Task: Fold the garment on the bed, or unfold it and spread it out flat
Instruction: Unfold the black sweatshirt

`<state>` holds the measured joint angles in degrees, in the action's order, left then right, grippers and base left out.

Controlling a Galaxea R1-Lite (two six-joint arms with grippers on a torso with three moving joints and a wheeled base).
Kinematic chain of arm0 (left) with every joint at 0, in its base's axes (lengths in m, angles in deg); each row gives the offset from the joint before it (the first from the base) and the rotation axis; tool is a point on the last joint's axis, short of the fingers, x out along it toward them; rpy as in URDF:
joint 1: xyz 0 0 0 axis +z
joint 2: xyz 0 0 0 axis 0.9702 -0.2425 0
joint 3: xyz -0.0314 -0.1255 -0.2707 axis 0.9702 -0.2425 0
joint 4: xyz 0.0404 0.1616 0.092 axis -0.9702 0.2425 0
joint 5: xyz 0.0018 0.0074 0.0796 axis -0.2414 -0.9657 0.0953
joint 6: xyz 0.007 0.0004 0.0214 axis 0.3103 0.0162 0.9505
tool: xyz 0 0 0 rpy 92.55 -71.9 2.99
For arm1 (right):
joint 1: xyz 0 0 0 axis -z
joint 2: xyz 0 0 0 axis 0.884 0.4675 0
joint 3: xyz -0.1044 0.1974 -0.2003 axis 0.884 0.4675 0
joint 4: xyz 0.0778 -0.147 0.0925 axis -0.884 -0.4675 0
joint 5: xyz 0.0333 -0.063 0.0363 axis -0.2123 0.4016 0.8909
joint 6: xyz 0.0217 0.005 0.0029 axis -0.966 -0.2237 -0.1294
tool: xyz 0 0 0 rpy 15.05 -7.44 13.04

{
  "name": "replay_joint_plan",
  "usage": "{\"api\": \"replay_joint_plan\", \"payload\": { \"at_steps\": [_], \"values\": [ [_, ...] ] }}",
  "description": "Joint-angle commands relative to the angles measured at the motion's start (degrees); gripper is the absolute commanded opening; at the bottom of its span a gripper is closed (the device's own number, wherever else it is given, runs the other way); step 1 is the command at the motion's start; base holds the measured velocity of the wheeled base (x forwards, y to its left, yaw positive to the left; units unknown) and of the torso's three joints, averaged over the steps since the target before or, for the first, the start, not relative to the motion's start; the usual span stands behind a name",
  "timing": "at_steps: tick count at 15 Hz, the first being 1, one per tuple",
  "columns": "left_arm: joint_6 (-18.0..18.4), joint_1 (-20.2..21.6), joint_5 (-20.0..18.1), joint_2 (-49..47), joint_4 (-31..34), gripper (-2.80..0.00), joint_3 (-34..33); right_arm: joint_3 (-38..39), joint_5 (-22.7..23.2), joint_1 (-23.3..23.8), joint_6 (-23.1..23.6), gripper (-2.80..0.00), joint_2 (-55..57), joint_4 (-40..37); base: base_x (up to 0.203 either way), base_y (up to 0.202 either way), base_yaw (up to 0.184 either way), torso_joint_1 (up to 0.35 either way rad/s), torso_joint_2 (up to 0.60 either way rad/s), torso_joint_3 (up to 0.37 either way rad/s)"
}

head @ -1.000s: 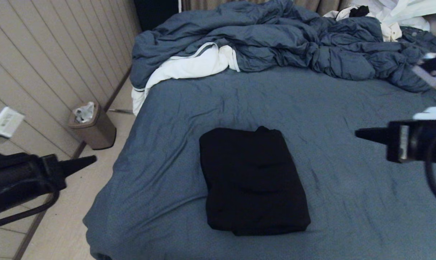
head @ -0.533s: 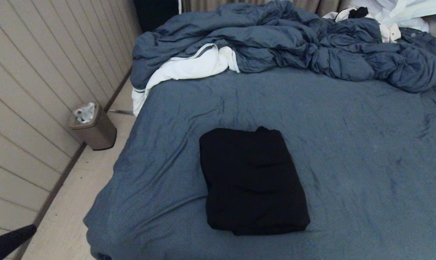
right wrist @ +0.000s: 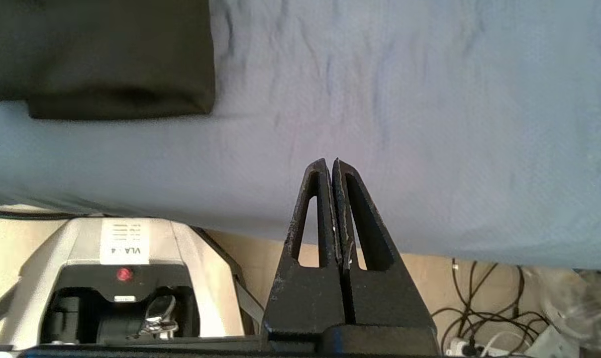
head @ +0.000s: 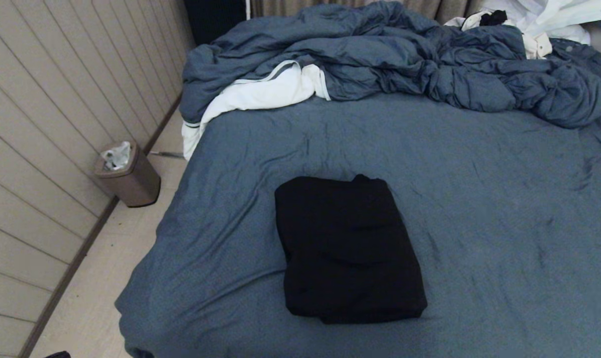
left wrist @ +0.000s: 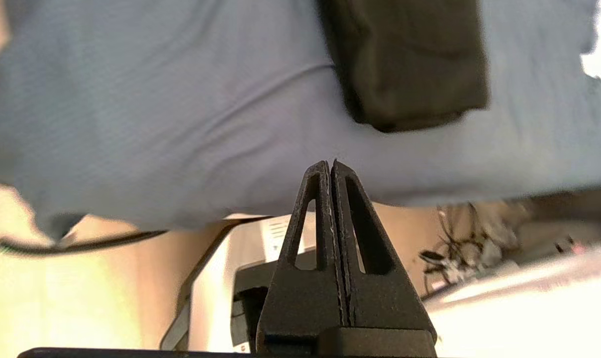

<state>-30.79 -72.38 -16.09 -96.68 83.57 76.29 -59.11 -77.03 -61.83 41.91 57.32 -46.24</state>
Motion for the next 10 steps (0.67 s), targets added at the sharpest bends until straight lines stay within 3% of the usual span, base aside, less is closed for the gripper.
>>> {"api": "replay_joint_plan", "payload": {
  "at_steps": [1, 6, 7, 10],
  "values": [
    [0.14, -0.24, -2.59, 0.05, -2.99, -2.80, -2.29, 1.97, 0.56, 0.24, -0.43, -2.80, -4.24, -0.06, 0.000, 0.000, 0.000, 0.000, 0.00, 0.000],
    [5.01, -0.10, -2.61, 6.06, -7.45, -2.80, -7.55, 11.13, 9.67, -0.62, -1.95, -2.80, -15.09, 4.14, 0.000, 0.000, 0.000, 0.000, 0.00, 0.000],
    [5.11, 0.12, -1.17, 7.58, -7.33, -2.80, -8.36, 12.81, 10.01, -0.64, -2.28, -2.80, -15.35, 7.27, 0.000, 0.000, 0.000, 0.000, 0.00, 0.000],
    [5.43, 0.41, 8.84, 14.92, -7.41, -2.80, -11.74, 16.98, 10.39, -0.65, -2.26, -2.80, -15.43, 15.82, 0.000, 0.000, 0.000, 0.000, 0.00, 0.000]
  ]
}}
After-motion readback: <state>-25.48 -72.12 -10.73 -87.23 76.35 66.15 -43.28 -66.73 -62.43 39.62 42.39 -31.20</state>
